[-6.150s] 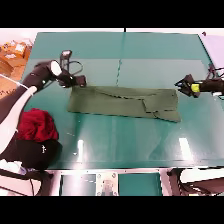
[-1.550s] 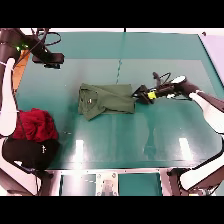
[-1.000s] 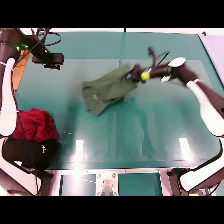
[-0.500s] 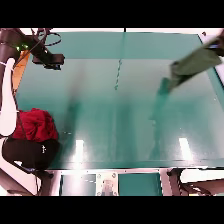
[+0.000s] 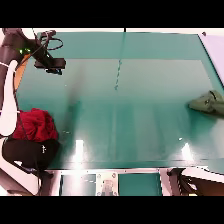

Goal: Fold the shirts.

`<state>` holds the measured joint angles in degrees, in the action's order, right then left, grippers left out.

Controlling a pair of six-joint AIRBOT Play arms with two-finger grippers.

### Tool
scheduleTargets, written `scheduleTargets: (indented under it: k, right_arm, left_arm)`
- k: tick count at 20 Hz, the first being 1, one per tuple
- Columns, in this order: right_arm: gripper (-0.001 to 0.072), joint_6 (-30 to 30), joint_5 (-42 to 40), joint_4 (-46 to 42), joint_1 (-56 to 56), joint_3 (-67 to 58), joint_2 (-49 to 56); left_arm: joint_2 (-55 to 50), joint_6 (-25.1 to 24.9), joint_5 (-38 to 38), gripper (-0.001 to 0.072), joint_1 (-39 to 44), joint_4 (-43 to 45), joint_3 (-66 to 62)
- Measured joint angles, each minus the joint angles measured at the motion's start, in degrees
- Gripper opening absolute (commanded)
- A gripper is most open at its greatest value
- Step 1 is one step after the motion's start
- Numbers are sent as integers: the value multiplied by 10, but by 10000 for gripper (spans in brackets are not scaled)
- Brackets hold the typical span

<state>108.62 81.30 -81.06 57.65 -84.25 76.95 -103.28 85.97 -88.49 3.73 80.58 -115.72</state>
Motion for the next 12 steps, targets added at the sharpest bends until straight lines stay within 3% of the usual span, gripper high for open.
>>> scheduleTargets:
  k: [5, 6, 7, 8, 12]
  right_arm:
    - [22, 17, -73, -31, 95, 248, -76]
    - [161, 18, -90, -32, 105, 286, -82]
    - [432, 19, -106, -35, 114, 319, -87]
    - [585, 19, -118, -42, 120, 343, -90]
    - [578, -8, -100, -99, 132, 357, -97]
  left_arm:
    - [0, -1, 1, 26, 0, -11, 5]
    - [0, -1, 1, 26, 0, -12, 6]
    - [0, -1, 0, 26, 0, -14, 6]
    - [0, -1, -1, 26, 0, -15, 6]
    - [0, -1, -2, 26, 0, -16, 6]
